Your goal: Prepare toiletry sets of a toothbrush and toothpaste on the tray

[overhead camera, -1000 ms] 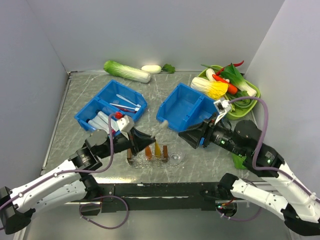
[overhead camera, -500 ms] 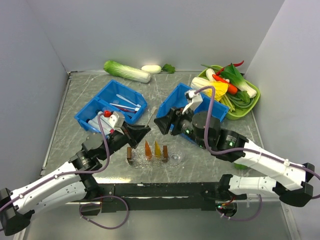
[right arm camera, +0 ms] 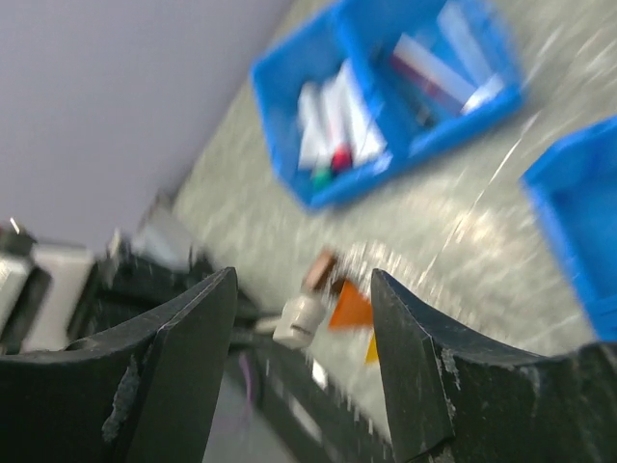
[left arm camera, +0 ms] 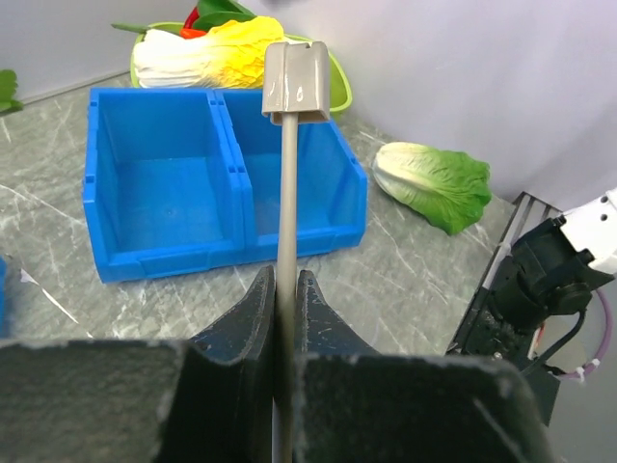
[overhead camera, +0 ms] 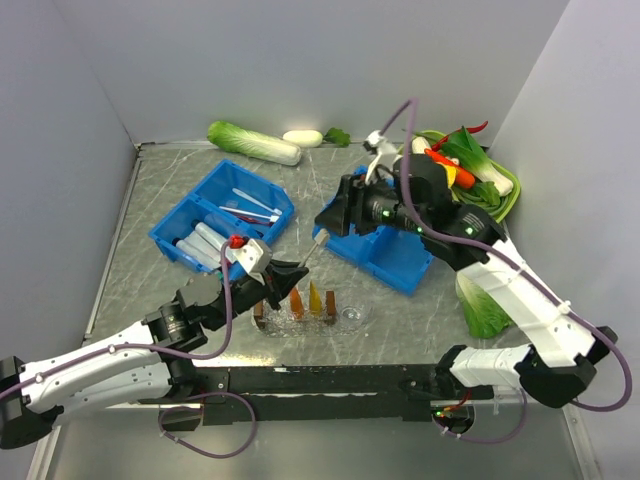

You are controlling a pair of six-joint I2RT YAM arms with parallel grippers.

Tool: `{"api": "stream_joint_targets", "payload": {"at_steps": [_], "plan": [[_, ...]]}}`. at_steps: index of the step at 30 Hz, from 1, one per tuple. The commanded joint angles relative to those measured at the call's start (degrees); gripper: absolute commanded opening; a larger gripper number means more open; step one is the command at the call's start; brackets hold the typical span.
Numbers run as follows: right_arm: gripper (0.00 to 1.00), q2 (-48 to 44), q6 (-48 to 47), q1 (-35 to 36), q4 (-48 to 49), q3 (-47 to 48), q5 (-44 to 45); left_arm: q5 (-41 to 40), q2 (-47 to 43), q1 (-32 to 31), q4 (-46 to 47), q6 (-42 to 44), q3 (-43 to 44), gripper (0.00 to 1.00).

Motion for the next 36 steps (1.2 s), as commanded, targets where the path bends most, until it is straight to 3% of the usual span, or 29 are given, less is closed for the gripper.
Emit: {"api": "stream_joint_targets", "payload": {"at_steps": [1,10,24,27,32,35,36], "plan": [[0.63,2.4,-3.3,-1.1,-7.6,2.7,-15.6,-3.7,0.3,-2.0,0.0,3.4,2.8,0.01],[0.52,2.9,-2.5,-2.2,-7.2,0.6,-19.9,-6.0,-1.3,-3.4,-0.4,4.0,2.6,0.01],[0.44,3.6,0.2,-3.0,-3.5,-1.5,-21.0,-7.4,-0.7,-5.4,-0.6,4.9,2.5,0.01],[0.39,3.8,0.2,-3.0,-3.5,-1.5,-21.6,-7.9,-0.5,-5.6,-0.9,5.0,2.7,0.01],[0.22,3.5,0.2,-3.1,-2.7,-2.4,-20.5,-6.3,0.3,-5.7,-1.0,4.9,3.1,0.01],[0.16,3.0,0.5,-3.3,-1.7,-3.1,-19.8,-5.6,1.3,-5.7,-2.5,4.3,4.5,0.19],[0.13,2.6,0.8,-3.3,-1.3,-3.3,-18.9,-5.4,2.1,-5.8,-3.7,4.2,4.9,0.33]]}}
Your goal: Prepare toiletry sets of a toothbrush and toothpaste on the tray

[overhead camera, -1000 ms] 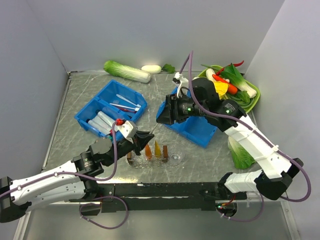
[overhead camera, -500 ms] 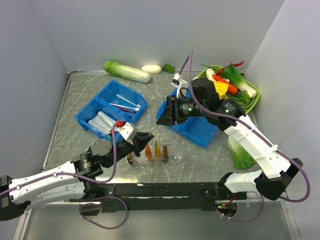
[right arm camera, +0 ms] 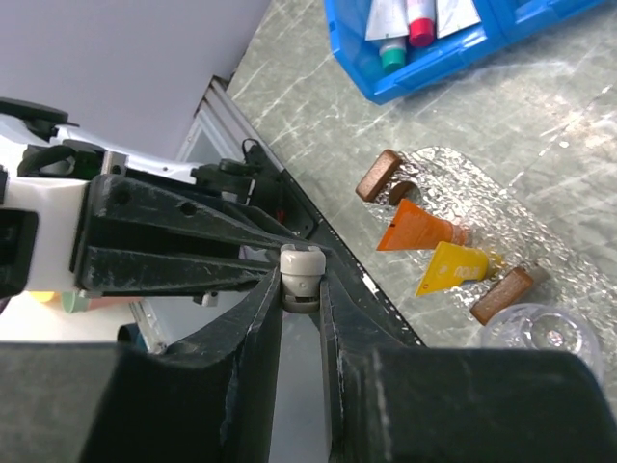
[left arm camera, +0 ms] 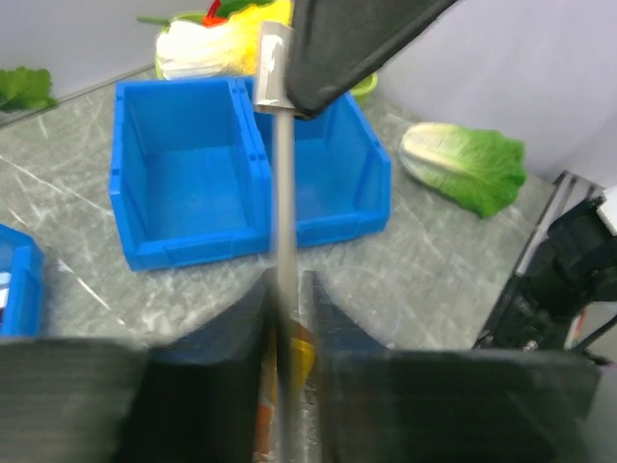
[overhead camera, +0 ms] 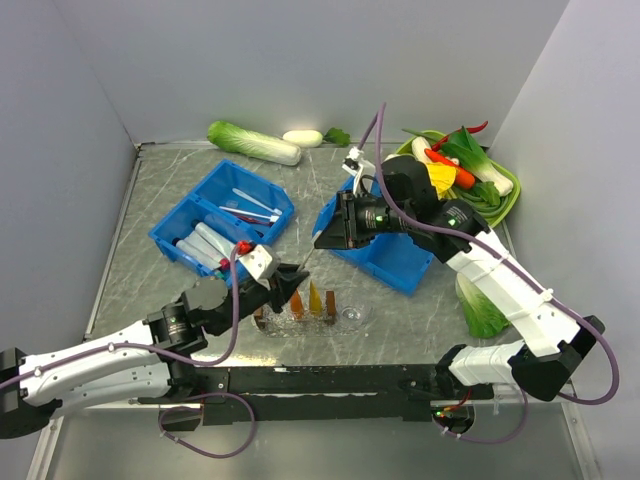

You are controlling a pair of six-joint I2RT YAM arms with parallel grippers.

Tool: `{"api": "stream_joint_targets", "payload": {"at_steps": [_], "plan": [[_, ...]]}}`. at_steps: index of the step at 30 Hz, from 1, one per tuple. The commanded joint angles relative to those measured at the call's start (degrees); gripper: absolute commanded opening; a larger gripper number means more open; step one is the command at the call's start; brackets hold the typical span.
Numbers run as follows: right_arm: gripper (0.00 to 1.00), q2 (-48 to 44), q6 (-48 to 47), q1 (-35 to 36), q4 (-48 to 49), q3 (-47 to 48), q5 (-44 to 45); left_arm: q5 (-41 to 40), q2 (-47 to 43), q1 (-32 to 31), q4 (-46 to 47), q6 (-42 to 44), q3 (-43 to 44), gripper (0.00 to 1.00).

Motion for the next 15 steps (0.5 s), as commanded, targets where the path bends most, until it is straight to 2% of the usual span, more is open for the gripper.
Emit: {"api": "stream_joint_targets", "payload": {"at_steps": [1,3,5,8,13,15], "plan": [[0.12,-1.8,0.3,-0.5,5.0,-1.3,1.9,1.5,1.8,-0.5,-1.5,-0.6,4.2,0.42],[0.08,-3.0,0.5,-0.5,5.7,-1.8,4.4,1.1,2.3,-0.5,-2.8,-1.0,5.2,0.56],[0.06,-4.5,0.4,-0.5,7.0,-2.6,5.9,0.9,1.9,-0.5,-2.9,-1.6,5.5,0.62],[0.05,-6.8,-0.4,-0.5,8.4,-3.7,8.6,0.1,-0.1,-0.4,-2.7,-2.4,5.6,0.82],[0.03,-10.5,-2.9,-0.4,8.1,-3.5,16.1,-0.6,-2.5,1.0,-7.2,-2.3,9.8,0.93],[0.02,-12.7,-4.1,-0.1,8.7,-3.7,18.2,0.7,-1.1,5.4,-10.3,-2.3,11.9,0.95]]}}
